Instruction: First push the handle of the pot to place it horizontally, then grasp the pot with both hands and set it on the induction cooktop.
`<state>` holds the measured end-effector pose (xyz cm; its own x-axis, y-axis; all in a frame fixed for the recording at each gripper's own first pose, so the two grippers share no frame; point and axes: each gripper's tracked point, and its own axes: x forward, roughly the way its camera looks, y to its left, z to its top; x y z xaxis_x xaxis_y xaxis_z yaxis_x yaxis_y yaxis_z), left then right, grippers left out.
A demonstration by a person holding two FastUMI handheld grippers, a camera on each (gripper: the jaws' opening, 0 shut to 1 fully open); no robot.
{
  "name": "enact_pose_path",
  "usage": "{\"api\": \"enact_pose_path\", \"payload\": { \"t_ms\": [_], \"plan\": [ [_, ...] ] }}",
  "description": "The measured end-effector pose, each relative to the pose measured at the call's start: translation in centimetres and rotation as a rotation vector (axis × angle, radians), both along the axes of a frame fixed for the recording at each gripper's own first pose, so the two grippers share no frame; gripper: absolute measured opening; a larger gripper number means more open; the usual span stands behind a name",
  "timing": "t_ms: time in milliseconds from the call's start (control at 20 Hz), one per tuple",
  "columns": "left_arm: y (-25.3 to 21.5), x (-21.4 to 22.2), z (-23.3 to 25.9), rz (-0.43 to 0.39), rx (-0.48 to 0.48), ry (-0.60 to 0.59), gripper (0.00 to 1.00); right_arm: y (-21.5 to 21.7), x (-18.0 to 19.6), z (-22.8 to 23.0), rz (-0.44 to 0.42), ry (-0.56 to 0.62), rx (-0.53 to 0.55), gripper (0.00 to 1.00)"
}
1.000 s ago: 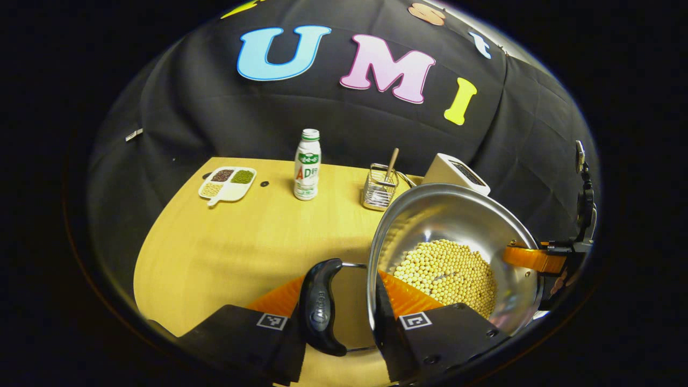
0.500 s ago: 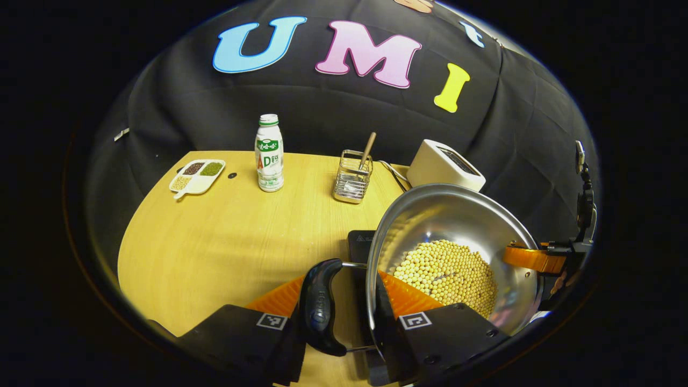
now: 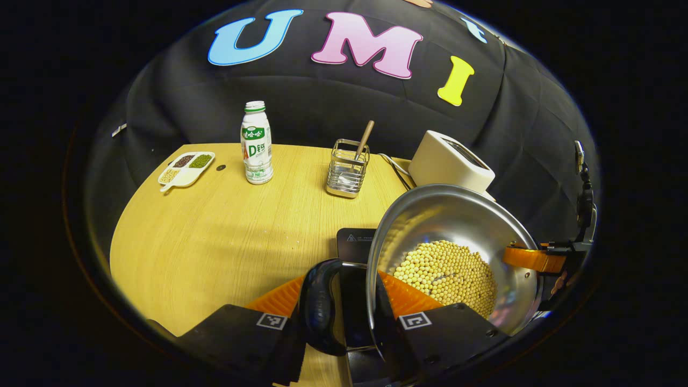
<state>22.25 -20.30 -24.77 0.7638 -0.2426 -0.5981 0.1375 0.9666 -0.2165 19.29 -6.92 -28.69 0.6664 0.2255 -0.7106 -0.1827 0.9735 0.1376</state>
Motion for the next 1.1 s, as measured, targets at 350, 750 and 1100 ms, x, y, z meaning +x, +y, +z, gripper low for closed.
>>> {"api": "enact_pose_path", "payload": {
  "t_ms": [350,750,1100],
  "plan": [
    [-0.1,1.0,-2.0,0.012,-0.015,-0.002,0.61,0.0,0.9,-1.7,0.006,0.021,-0.002,0.62],
    [-0.2,1.3,-2.0,0.007,-0.01,-0.004,0.6,0.0,1.1,-2.5,0.001,0.014,0.038,0.62],
    [-0.1,1.0,-2.1,0.018,-0.001,0.006,0.64,0.0,1.2,-2.3,0.013,0.001,0.059,0.62]
  ]
}}
